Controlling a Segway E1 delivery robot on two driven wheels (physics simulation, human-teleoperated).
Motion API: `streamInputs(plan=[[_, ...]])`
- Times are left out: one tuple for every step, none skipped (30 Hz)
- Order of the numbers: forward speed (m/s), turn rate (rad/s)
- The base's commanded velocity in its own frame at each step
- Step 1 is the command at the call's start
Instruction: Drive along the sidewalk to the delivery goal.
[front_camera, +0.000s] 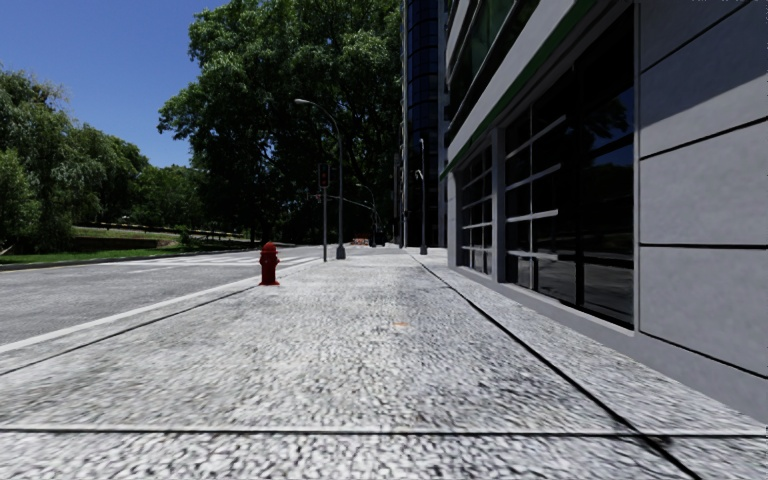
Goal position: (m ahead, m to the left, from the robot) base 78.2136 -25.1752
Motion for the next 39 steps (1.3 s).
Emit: streamInputs(plan=[[2.0,0.0],[2.0,0.0],[2.0,0.0],[2.0,0.0],[2.0,0.0],[2.0,0.0],[2.0,0.0],[2.0,0.0],[2.0,0.0],[2.0,0.0],[2.0,0.0],[2.0,0.0],[2.0,0.0],[2.0,0.0],[2.0,0.0],[2.0,0.0],[2.0,0.0],[2.0,0.0],[2.0,0.0],[2.0,0.0],[2.0,0.0],[2.0,0.0],[2.0,0.0],[2.0,0.0],[2.0,0.0],[2.0,0.0],[2.0,0.0],[2.0,0.0],[2.0,0.0],[2.0,0.0],[2.0,0.0],[2.0,0.0],[2.0,0.0],[2.0,0.0],[2.0,0.0],[2.0,0.0],[2.0,0.0],[2.0,0.0],[2.0,0.0]])
